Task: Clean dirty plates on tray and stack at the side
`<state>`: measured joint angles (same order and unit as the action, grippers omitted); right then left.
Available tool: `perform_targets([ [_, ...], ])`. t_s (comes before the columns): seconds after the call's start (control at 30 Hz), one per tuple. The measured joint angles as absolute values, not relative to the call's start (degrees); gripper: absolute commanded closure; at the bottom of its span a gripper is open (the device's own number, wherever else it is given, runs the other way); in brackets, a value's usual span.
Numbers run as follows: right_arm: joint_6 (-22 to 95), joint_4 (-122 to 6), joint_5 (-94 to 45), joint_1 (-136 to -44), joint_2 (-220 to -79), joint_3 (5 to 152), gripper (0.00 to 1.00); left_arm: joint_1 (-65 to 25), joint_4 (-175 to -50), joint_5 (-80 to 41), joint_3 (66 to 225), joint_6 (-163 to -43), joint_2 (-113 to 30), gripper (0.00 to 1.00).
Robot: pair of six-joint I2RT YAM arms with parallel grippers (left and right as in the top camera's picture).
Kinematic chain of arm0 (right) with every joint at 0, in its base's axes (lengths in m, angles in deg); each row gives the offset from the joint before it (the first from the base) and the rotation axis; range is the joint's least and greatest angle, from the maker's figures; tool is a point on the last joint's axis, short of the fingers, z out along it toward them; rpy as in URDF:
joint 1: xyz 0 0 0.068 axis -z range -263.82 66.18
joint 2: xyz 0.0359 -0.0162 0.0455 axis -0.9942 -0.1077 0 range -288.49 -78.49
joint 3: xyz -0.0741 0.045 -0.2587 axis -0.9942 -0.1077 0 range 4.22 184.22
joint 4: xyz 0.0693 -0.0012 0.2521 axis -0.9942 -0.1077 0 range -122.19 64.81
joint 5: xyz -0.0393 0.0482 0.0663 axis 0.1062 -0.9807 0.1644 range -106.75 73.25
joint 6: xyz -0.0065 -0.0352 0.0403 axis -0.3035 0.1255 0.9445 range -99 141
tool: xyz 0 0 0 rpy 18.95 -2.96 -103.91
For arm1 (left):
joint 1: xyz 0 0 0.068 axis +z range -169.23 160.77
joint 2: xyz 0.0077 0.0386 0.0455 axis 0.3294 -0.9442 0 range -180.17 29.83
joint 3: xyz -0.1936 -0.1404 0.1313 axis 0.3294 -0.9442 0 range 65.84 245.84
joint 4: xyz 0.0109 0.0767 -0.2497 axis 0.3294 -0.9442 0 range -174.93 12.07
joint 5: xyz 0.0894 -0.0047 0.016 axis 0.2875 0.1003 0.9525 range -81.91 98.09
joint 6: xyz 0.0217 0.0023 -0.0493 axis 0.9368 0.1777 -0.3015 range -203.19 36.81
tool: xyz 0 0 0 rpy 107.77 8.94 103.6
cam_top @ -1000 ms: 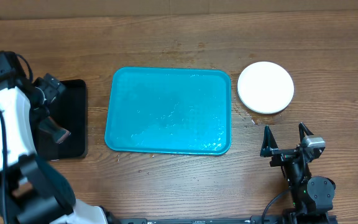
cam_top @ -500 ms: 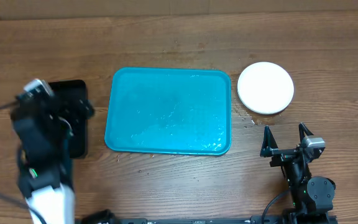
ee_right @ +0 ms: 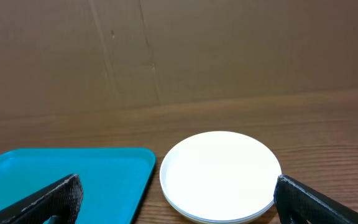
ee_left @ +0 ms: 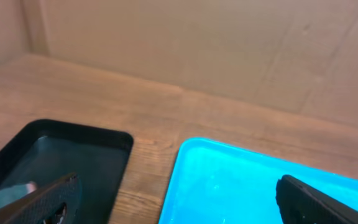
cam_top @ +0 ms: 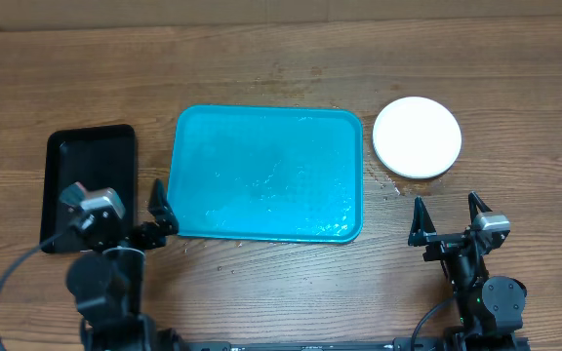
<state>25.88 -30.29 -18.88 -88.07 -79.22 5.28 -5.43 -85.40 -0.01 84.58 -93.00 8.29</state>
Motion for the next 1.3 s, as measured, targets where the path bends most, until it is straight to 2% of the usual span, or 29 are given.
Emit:
perform_targets([
  [0.2,25.84,-30.34,-18.88,-88.09,-79.22,5.28,0.0,-10.26,-70.58,2.0,73.54,-92.36,14.49,0.0],
  [0.33,25.82,-30.32,-18.9,-88.07,-79.22,5.28,0.0,-13.47,-65.68,5.3,68.1,-92.17,17.4,0.0],
  [0.53,25.86,-30.32,-18.86,-88.07,-79.22,5.28,0.0,-16.86,-69.59,9.28,66.5,-92.17,21.58,0.0],
  [0.77,25.86,-30.32,-18.86,-88.07,-79.22,5.28,0.0,-17.38,-81.83,10.77,66.31,-92.17,27.8,0.0],
  [1.1,25.86,-30.32,-18.88,-88.07,-79.22,5.28,0.0,-17.38,-82.23,11.58,66.31,-91.44,28.88,0.0],
  [1.3,25.84,-30.34,-18.88,-88.07,-79.22,5.28,0.0,-17.38,-82.27,11.36,66.31,-87.14,28.88,0.0],
])
